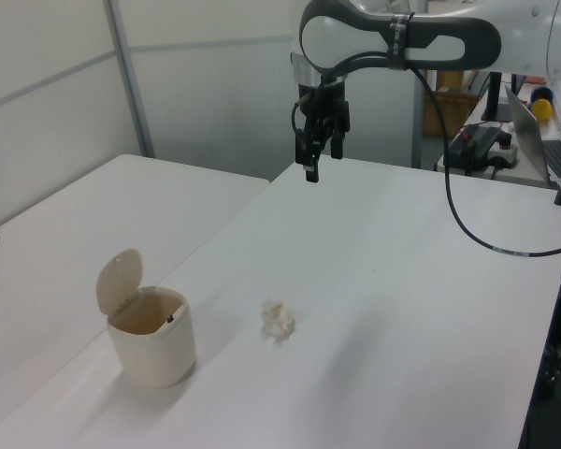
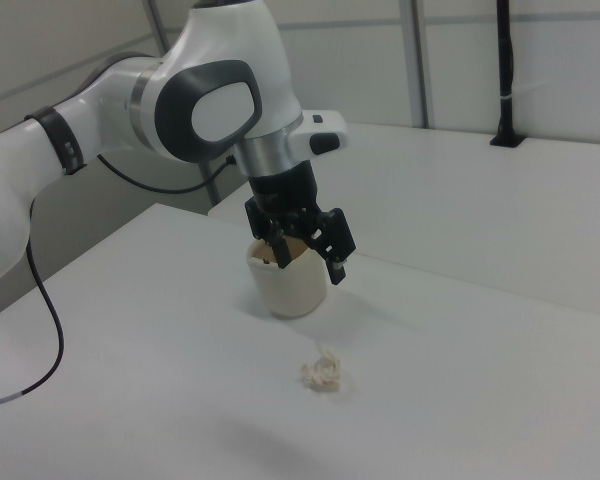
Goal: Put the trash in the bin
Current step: 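Move the open gripper down over the crumpled white paper ball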
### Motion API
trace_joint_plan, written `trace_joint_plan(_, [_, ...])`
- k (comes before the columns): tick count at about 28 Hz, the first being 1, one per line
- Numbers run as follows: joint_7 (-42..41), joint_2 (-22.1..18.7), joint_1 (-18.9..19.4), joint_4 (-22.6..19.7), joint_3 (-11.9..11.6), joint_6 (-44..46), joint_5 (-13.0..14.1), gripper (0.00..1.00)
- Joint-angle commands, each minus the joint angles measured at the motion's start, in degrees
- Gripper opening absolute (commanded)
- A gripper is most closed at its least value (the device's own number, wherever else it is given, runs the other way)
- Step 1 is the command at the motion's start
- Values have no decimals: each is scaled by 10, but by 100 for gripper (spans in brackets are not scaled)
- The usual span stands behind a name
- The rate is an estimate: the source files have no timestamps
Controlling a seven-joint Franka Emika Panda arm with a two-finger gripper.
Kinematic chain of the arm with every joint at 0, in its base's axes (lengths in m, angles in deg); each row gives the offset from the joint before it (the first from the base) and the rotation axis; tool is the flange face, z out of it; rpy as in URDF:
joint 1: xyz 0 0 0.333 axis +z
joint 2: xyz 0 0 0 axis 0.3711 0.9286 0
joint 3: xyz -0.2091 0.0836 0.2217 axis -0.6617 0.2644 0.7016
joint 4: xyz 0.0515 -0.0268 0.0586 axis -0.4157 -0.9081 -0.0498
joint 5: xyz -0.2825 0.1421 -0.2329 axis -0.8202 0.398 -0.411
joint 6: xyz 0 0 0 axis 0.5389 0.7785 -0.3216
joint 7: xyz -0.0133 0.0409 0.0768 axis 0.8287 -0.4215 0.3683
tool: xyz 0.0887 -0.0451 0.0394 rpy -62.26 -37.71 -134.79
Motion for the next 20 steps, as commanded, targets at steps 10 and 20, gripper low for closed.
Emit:
trace_joint_plan(10, [-20,51,2,-7,4,10,55,100])
trace_joint_plan(20, [-123,122,51,-27,5,-69,22,100])
